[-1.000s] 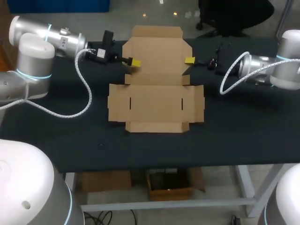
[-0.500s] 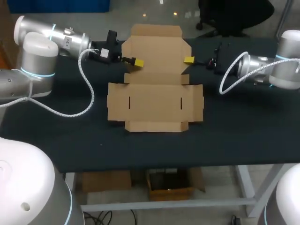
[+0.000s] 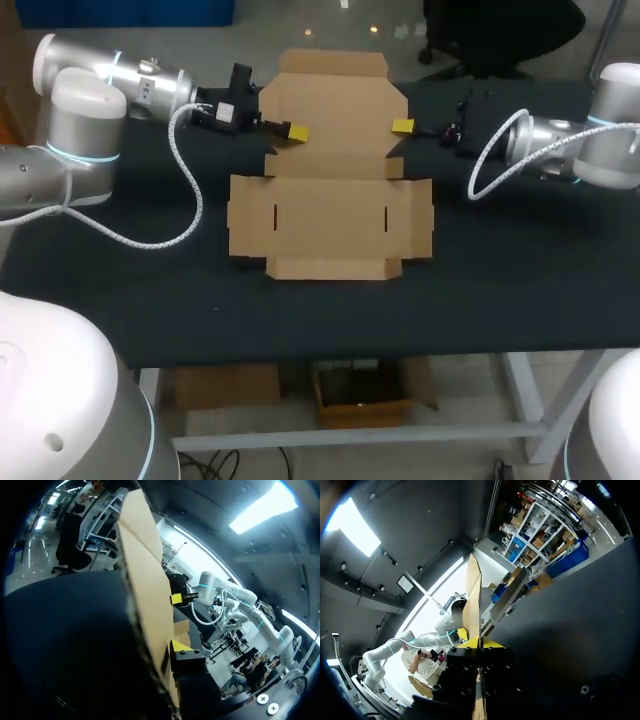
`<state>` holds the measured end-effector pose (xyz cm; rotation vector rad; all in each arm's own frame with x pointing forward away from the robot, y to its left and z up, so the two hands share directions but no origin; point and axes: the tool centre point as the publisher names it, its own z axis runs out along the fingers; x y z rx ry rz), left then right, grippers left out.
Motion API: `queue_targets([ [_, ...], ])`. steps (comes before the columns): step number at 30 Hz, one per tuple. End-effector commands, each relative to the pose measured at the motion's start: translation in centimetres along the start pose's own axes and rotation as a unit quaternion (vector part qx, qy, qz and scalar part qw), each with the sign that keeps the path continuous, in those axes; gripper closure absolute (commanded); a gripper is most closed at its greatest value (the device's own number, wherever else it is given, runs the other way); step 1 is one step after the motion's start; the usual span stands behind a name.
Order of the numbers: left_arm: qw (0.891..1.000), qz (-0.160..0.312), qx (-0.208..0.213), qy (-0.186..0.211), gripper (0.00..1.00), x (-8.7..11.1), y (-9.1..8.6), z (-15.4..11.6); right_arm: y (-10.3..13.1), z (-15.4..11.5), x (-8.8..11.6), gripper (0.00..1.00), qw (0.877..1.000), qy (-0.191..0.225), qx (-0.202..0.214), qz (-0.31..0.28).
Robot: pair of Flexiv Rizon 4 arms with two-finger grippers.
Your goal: Assemble the packaging by folding the flat box into shape, placing the metal phone stand inside, and closing the box properly
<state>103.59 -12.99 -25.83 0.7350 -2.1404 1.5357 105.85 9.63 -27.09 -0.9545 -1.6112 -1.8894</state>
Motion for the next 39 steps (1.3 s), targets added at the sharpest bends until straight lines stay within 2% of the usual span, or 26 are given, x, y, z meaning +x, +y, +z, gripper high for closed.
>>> queue_targets([
  [1, 1.000, 0.001, 0.000, 0.006, 0.89, -0.3, -0.1, 0.0, 0.1, 0.0, -0.2, 1.00, 1.000, 0.005, 0.000, -0.001],
  [6, 1.000, 0.003, 0.001, 0.007, 0.90, -0.3, -0.3, 0.0, 0.1, 0.0, -0.1, 1.00, 1.000, 0.006, 0.000, -0.003],
  [16, 1.000, 0.006, 0.005, 0.010, 1.00, -0.3, -0.5, 0.1, 0.1, 0.2, 0.1, 1.00, 1.000, 0.009, 0.001, -0.006],
  [24, 1.000, 0.009, 0.005, 0.011, 1.00, -0.3, -0.5, 0.1, 0.2, 0.3, 0.3, 1.00, 1.000, 0.012, 0.002, -0.008],
  [25, 1.000, 0.009, 0.005, 0.012, 1.00, -0.3, -0.5, 0.1, 0.2, 0.3, 0.3, 0.88, 1.000, 0.012, 0.003, -0.008],
  [26, 1.000, 0.010, 0.005, 0.012, 1.00, -0.3, -0.5, 0.1, 0.3, 0.3, 0.4, 0.71, 1.000, 0.012, 0.004, -0.008],
  [27, 1.000, 0.010, 0.004, 0.012, 1.00, -0.3, -0.5, 0.1, 0.4, 0.2, 0.4, 0.58, 1.000, 0.010, 0.006, -0.008],
  [28, 1.000, 0.011, 0.005, 0.012, 1.00, -0.3, -0.6, 0.1, 0.4, 0.2, 0.5, 0.55, 1.000, 0.008, 0.006, -0.009],
  [33, 0.999, 0.018, 0.008, 0.026, 1.00, -0.3, -1.0, 0.0, 0.9, -0.9, 1.2, 0.53, 1.000, -0.016, 0.008, -0.017],
  [39, 0.999, 0.027, 0.008, 0.034, 1.00, -0.4, -1.7, 0.1, 1.2, -3.0, 2.7, 0.61, 0.998, -0.053, 0.001, -0.032],
])
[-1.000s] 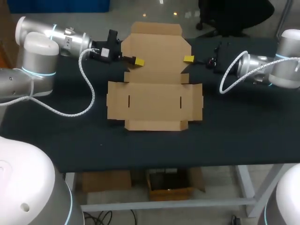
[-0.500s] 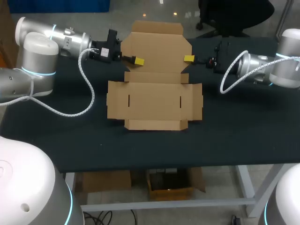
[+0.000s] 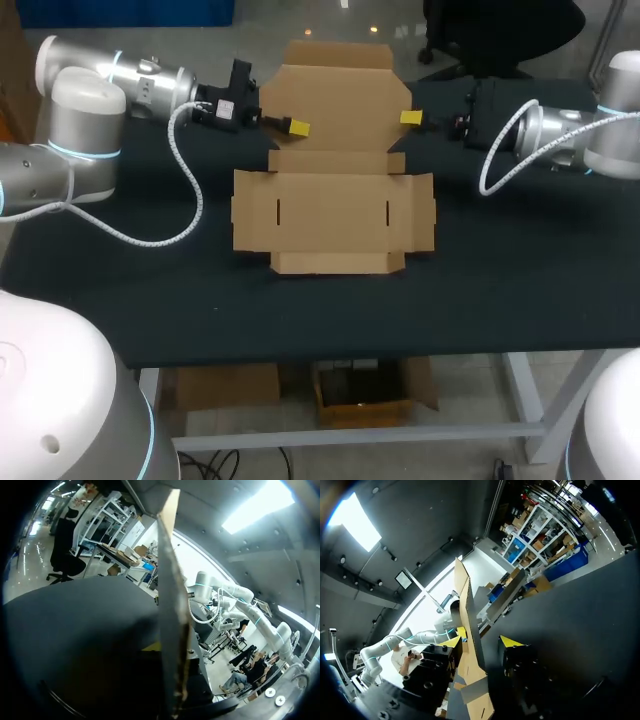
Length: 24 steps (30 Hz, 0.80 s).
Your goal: Assemble the packaging by folding the flat box into shape, placing the metal phone stand inside, and closing the box properly
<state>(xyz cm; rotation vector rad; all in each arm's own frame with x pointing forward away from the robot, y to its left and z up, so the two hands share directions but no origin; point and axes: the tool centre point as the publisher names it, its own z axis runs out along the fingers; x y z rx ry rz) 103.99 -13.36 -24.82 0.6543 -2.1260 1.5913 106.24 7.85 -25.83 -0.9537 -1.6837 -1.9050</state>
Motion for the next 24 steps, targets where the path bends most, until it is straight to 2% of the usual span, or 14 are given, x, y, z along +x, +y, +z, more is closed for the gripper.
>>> queue_targets([
  [1, 1.000, 0.004, -0.003, 0.013, 1.00, -0.8, -0.7, 0.1, -0.2, -1.8, 2.3, 0.64, 0.999, -0.040, -0.005, -0.007],
  [3, 1.000, 0.009, -0.003, 0.014, 1.00, -1.0, -0.9, 0.2, -0.2, -2.4, 2.8, 0.73, 0.999, -0.049, -0.007, -0.011],
  [5, 1.000, 0.016, 0.001, 0.018, 1.00, -1.1, -1.2, 0.2, -0.3, -2.9, 3.2, 0.89, 0.998, -0.055, -0.010, -0.016],
  [7, 1.000, 0.021, 0.006, 0.021, 1.00, -1.2, -1.5, 0.2, -0.4, -3.4, 3.6, 1.00, 0.998, -0.059, -0.012, -0.019],
  [12, 0.999, 0.034, 0.013, 0.023, 1.00, -1.4, -2.1, 0.4, -0.8, -4.4, 4.5, 1.00, 0.997, -0.067, -0.014, -0.027],
  [24, 0.998, 0.063, 0.017, 0.019, 1.00, -1.7, -4.1, 0.8, -2.4, -6.5, 7.3, 1.00, 0.991, -0.120, 0.000, -0.066],
])
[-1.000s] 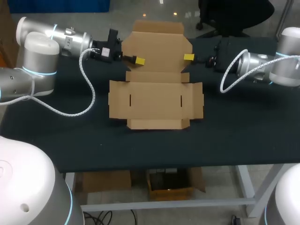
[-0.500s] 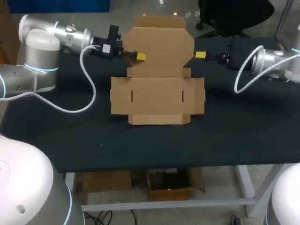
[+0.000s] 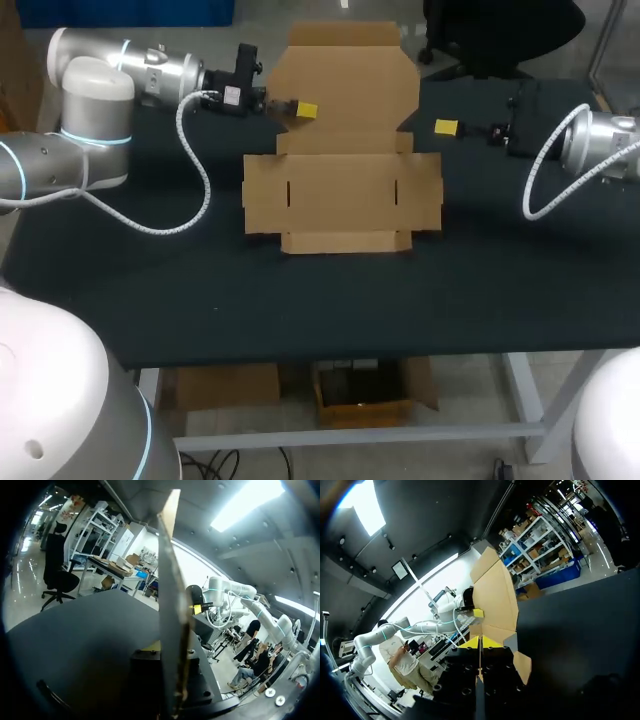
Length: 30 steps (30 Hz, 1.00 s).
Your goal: Assemble the packaging by folding the flat box into shape, placing the metal phone stand inside, and closing the box properly
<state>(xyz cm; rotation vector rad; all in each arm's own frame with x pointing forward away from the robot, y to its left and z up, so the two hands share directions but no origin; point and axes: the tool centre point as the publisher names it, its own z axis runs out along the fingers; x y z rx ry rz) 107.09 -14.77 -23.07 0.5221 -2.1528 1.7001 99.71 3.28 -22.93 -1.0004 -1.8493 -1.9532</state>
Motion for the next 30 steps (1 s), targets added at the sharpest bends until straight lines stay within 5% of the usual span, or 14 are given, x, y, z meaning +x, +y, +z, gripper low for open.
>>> queue_targets([
  [1, 1.000, 0.006, -0.002, 0.006, 1.00, -0.4, -0.7, 0.1, -0.6, -1.1, 1.5, 1.00, 0.998, -0.063, 0.001, -0.012],
  [19, 1.000, 0.025, -0.004, 0.006, 1.00, -0.1, -2.1, 0.5, -4.7, -2.3, 4.5, 1.00, 0.986, -0.102, 0.038, -0.124],
  [30, 1.000, 0.025, -0.004, 0.006, 1.00, -0.1, -2.1, 0.5, -4.7, -2.3, 4.5, 1.00, 0.986, -0.102, 0.038, -0.124],
])
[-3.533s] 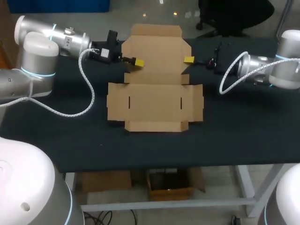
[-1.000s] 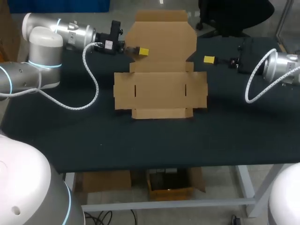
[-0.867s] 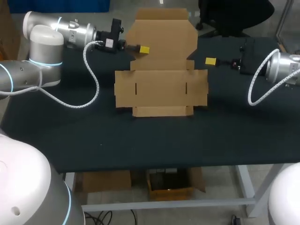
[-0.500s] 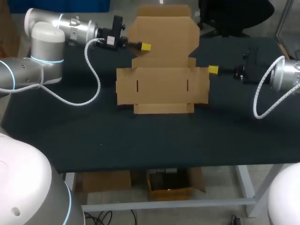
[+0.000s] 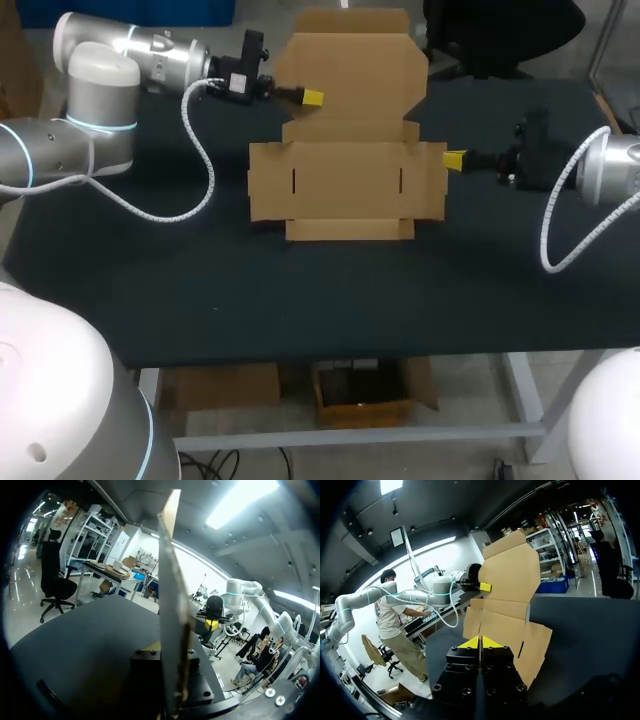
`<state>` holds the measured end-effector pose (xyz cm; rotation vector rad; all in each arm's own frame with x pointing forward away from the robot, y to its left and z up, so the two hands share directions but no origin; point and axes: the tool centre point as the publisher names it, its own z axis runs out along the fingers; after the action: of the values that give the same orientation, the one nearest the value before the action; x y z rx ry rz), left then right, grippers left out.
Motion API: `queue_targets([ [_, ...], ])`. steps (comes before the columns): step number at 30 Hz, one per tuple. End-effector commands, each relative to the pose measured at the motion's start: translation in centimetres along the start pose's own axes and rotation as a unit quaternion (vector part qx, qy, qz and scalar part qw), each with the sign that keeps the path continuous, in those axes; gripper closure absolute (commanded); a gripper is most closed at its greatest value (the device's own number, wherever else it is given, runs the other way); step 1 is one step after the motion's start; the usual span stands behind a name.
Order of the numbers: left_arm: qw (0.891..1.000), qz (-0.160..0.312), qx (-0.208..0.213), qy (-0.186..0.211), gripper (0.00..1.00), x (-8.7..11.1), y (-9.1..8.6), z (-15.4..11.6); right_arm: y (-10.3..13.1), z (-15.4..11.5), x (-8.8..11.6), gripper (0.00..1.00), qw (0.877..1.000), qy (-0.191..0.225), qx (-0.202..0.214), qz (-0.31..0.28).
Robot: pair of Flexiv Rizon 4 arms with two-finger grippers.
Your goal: Assemble the packaging by folding the flat box into shape, placing the metal phone stand inside, and closing the box properly
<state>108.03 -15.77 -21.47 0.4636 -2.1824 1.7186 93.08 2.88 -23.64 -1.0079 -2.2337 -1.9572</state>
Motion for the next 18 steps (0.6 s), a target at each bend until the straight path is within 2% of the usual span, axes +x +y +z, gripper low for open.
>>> queue_targets([
  [1, 1.000, 0.000, -0.001, 0.003, 1.00, -0.2, -0.1, -0.1, 0.0, -0.1, 0.3, 1.00, 1.000, -0.006, 0.000, -0.001],
  [8, 1.000, 0.000, -0.001, 0.003, 1.00, -0.2, -0.1, -0.1, 0.0, -0.1, 0.3, 1.00, 1.000, -0.006, 0.000, -0.001],
  [11, 1.000, 0.000, -0.001, 0.003, 1.00, -0.2, -0.1, -0.1, 0.6, 2.7, -0.3, 1.00, 0.999, 0.041, 0.007, -0.010],
  [15, 1.000, 0.000, -0.001, 0.003, 1.00, -0.2, -0.1, -0.1, 0.4, 5.3, 0.0, 1.00, 0.997, 0.064, 0.027, -0.021],
  [18, 1.000, 0.000, -0.001, 0.003, 1.00, -0.2, -0.1, -0.1, -0.2, 6.4, 0.6, 1.00, 0.997, 0.049, 0.043, -0.032],
])
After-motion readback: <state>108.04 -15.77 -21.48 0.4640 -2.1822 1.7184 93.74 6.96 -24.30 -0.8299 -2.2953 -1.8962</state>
